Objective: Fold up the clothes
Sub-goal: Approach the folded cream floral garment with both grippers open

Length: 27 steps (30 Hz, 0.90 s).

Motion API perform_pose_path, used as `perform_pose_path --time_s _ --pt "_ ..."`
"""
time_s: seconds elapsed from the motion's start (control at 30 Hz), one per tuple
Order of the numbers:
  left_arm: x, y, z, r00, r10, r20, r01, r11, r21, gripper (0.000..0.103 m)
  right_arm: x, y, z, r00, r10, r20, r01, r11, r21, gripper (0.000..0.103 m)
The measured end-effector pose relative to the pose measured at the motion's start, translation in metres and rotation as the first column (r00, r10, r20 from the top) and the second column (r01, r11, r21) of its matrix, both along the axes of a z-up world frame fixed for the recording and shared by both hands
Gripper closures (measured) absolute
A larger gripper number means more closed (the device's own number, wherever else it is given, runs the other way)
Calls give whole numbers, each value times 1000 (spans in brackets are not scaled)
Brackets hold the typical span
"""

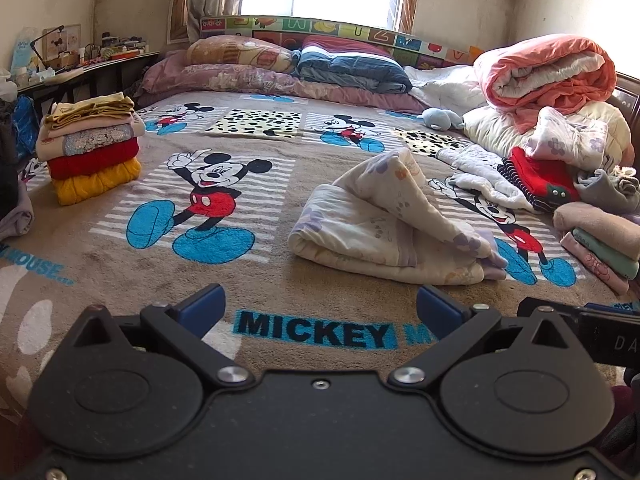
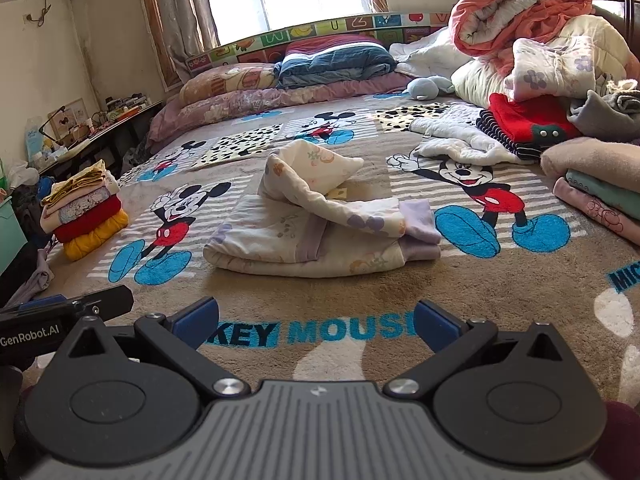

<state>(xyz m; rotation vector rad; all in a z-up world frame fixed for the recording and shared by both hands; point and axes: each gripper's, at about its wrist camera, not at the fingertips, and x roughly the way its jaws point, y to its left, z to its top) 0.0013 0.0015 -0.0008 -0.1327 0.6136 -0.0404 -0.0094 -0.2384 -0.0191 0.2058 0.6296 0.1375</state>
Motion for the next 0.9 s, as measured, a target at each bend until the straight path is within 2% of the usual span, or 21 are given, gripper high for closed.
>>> perform_pose_path --time_s 0.37,0.9 --pt "0 -2 -10 1000 -5 7 5 1000 15 0 1 1 -2 1000 -5 1 5 1000 1 0" --pt "-3 -1 -8 1000 -14 20 14 1000 2 0 -2 0 -5 1000 -12 6 12 1000 7 0"
